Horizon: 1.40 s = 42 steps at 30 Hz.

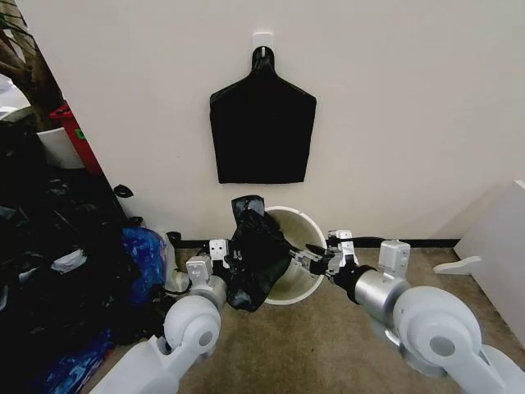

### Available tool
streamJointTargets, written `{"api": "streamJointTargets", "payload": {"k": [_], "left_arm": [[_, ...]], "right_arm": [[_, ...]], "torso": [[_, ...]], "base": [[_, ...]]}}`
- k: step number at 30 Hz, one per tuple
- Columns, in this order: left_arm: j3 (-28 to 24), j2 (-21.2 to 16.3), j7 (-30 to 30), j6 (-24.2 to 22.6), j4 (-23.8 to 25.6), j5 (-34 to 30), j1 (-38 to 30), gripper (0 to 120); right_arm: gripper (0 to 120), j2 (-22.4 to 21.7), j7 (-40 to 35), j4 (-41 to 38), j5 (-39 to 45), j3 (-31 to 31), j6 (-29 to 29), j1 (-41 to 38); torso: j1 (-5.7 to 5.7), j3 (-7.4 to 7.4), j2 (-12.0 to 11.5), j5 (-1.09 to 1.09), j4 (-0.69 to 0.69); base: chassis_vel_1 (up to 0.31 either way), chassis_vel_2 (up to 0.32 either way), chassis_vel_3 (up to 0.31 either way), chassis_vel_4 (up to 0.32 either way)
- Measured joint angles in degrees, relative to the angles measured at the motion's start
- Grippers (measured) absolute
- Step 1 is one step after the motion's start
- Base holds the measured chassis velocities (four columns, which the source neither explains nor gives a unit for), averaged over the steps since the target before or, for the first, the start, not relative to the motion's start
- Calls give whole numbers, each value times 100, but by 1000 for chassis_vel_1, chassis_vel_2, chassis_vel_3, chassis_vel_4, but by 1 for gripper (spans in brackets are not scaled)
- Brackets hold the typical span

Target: Place the garbage bag over the trash bin.

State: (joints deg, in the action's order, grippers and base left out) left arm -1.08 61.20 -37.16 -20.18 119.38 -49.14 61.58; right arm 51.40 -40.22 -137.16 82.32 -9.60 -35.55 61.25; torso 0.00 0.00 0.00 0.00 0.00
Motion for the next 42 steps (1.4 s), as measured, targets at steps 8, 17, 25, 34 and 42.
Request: {"api": "streamJointTargets", "payload": {"k": [8, 17, 25, 34, 42], "left_arm": [[16, -35, 52, -4, 115, 52, 76, 1], [62, -93, 77, 2, 241, 91, 180, 1], [83, -106, 78, 20, 265, 105, 203, 1], [83, -66, 78, 38, 254, 135, 242, 1], [98, -54, 64, 55, 160, 146, 253, 1]], "right_arm": [[99, 249, -365, 297, 222, 245, 70, -186], [68, 404, -552, 515, 421, 346, 171, -297], [37, 421, -533, 520, 416, 346, 193, -283], [8, 372, -451, 492, 384, 282, 213, -239], [0, 301, -397, 304, 371, 103, 218, -138]], "torso": [[0, 0, 0, 0, 0], [0, 0, 0, 0, 0], [0, 0, 0, 0, 0], [0, 0, 0, 0, 0], [0, 0, 2, 0, 0]], "base": [[0, 0, 0, 0], [0, 0, 0, 0], [0, 0, 0, 0], [0, 0, 0, 0], [0, 0, 0, 0]]}}
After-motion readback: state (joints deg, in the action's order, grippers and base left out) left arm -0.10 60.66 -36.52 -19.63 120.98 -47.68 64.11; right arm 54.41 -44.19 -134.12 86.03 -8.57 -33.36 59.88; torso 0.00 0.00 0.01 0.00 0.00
